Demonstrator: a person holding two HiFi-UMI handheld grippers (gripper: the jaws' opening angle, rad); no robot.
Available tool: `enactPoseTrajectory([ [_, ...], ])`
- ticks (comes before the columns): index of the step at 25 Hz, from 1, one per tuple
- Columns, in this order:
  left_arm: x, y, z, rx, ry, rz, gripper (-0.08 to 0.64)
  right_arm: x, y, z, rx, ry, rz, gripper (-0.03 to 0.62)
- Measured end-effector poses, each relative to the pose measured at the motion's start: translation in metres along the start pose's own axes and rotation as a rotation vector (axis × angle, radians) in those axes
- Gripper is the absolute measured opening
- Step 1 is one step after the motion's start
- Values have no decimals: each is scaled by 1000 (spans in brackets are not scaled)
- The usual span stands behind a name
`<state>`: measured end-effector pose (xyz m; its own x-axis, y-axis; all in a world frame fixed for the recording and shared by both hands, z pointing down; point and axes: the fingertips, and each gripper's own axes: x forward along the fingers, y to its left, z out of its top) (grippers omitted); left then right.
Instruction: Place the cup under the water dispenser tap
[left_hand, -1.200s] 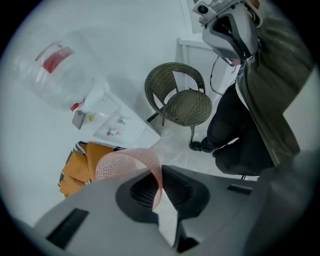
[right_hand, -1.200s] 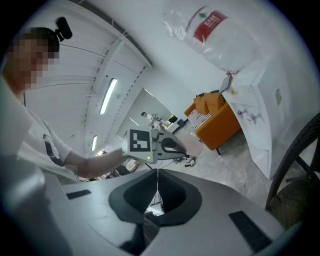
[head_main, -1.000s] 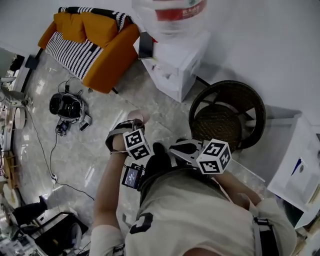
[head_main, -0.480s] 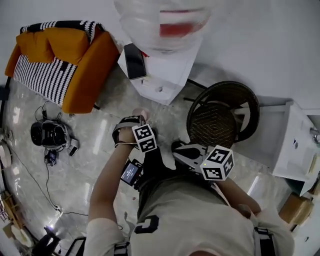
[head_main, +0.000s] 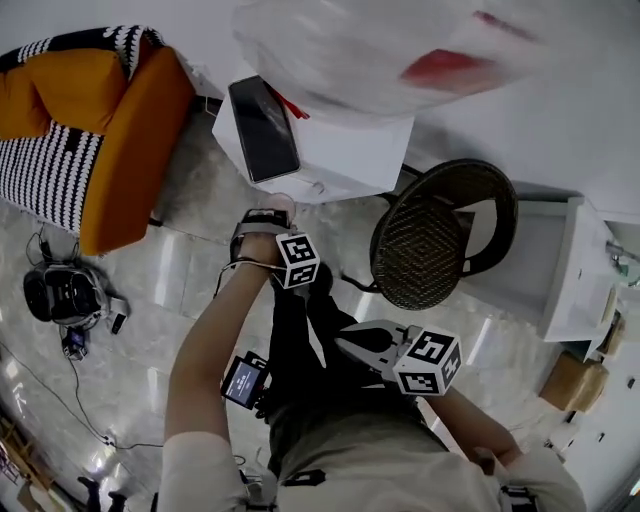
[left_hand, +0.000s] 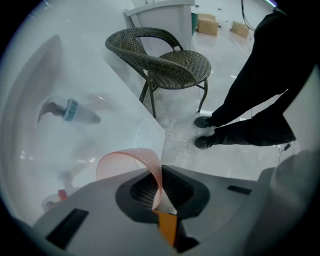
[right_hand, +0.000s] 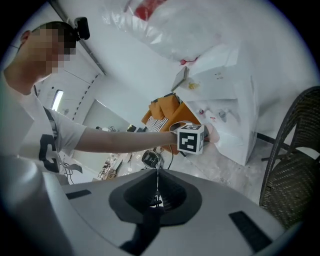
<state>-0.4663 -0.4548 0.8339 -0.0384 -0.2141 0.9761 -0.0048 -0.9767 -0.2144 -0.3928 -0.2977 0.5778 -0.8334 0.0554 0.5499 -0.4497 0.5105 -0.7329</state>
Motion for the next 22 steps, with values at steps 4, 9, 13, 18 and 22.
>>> enactPoseTrajectory([
  [4,36,27,6,23,17,41,66,16,-10,-7,7,30,31,28],
  [9,64,37,4,34,55,45,66,17,-23,-25,54,57,40,28],
  [13,77,45,7,67,71,69,66,14,-34,-30,26,75,9,28],
  [18,89,45,12,90,84,57,66,12,-41,-36,40,77,-5,27],
  [22,95,45,11,99,83,56,66,11,-45,-36,45,70,-12,28],
])
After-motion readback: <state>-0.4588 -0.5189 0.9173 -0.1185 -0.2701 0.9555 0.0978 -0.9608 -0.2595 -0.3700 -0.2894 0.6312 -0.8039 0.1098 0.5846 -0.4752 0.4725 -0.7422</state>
